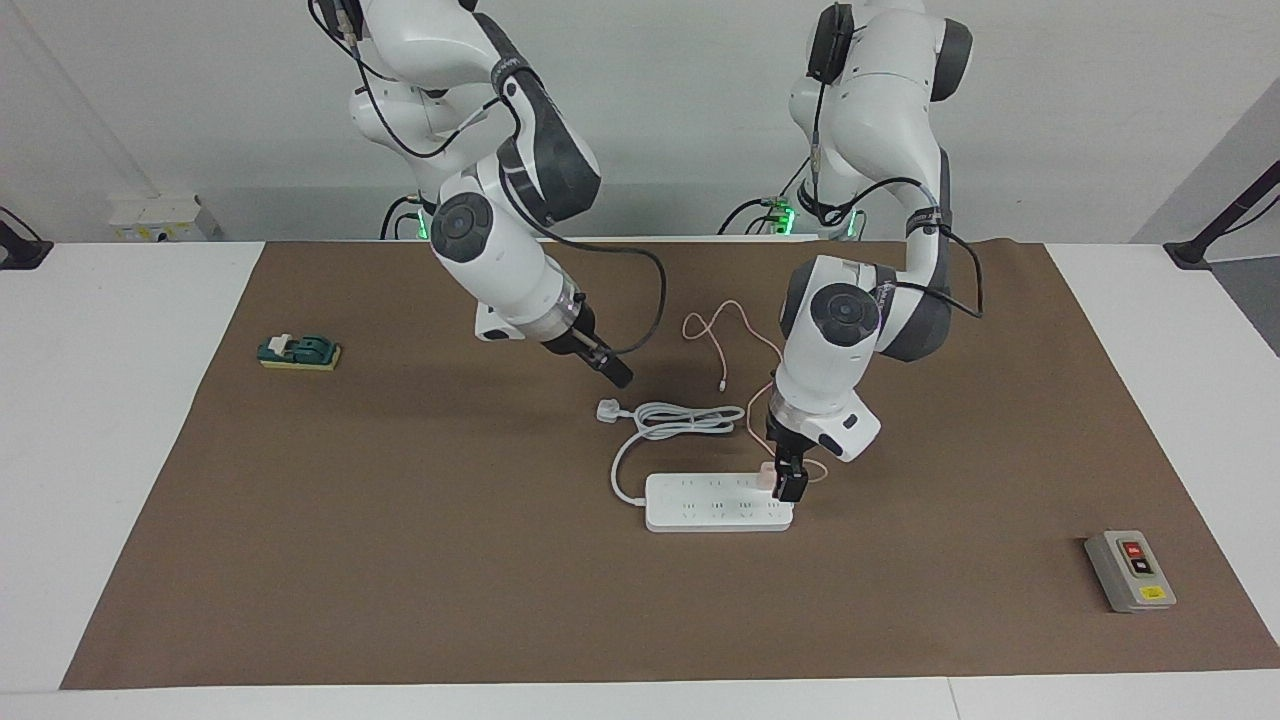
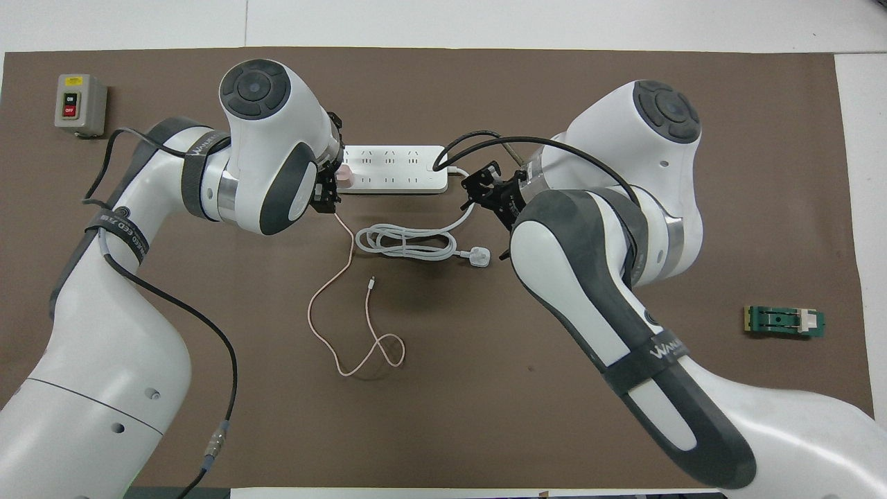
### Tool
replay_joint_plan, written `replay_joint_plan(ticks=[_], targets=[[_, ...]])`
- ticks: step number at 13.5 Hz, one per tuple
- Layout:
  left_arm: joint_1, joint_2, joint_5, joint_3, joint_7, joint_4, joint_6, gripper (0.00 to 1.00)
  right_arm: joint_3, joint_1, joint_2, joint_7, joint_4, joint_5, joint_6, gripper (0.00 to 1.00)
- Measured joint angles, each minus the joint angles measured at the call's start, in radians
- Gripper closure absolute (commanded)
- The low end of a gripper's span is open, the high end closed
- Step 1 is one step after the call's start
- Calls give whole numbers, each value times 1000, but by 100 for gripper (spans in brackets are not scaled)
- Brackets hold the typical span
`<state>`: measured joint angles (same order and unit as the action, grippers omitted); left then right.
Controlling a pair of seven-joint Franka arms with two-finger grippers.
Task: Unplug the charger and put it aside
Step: 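Grasp the pink charger with the left gripper while the right gripper grips the strip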
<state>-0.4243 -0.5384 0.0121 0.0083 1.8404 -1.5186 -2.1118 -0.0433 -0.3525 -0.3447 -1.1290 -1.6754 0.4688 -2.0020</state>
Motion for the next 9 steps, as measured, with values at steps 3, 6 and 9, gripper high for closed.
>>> replay_joint_plan(ticks=[3,6,9], targets=[[0,1,-9,3,2,-18,-28,17,0,-10,-112,-66,45,109,-95,0],[-1,1,-18,4,3,-27,-33,31,0,-11,-206,-130,112,199,-147,0],[-4,3,-20,4,4,-31,-37,51,0,-12,-313,-236,229,215,-163,0]])
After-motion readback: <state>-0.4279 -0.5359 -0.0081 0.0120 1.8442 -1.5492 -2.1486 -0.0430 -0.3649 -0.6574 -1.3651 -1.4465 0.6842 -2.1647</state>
